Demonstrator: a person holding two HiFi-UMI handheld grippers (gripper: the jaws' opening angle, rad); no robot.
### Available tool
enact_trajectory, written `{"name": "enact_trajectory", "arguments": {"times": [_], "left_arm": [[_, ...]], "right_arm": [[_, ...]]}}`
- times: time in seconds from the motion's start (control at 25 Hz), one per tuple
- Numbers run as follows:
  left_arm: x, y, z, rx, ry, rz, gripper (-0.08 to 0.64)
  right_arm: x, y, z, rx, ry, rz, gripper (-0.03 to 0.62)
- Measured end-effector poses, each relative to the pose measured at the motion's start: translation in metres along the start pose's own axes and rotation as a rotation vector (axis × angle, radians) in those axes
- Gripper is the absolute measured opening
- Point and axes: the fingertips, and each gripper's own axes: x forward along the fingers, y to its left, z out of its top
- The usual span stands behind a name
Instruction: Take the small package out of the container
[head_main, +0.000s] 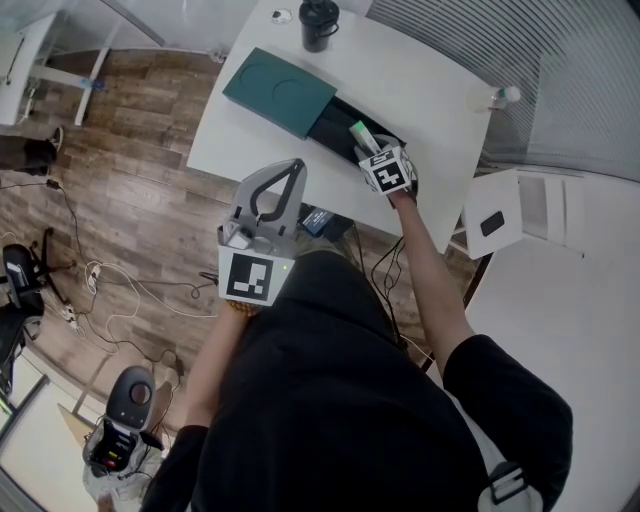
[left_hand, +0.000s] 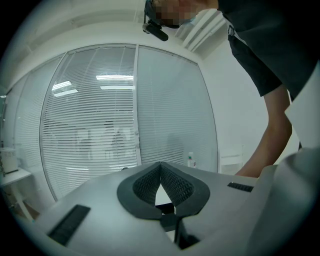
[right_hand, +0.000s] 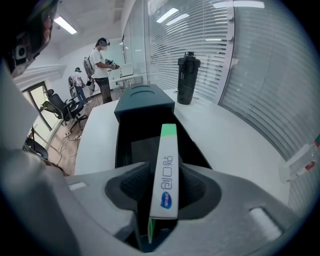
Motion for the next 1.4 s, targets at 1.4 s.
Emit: {"name": "enact_trajectory", "arguments": {"times": [1.4], "left_arm": [[-0.005,0.017,-0.002,-0.016,0.004,0.034,0.002]], "right_arm": [[0.011,0.0,-0.004,-0.066,0.076,-0.013,0.163]]}}
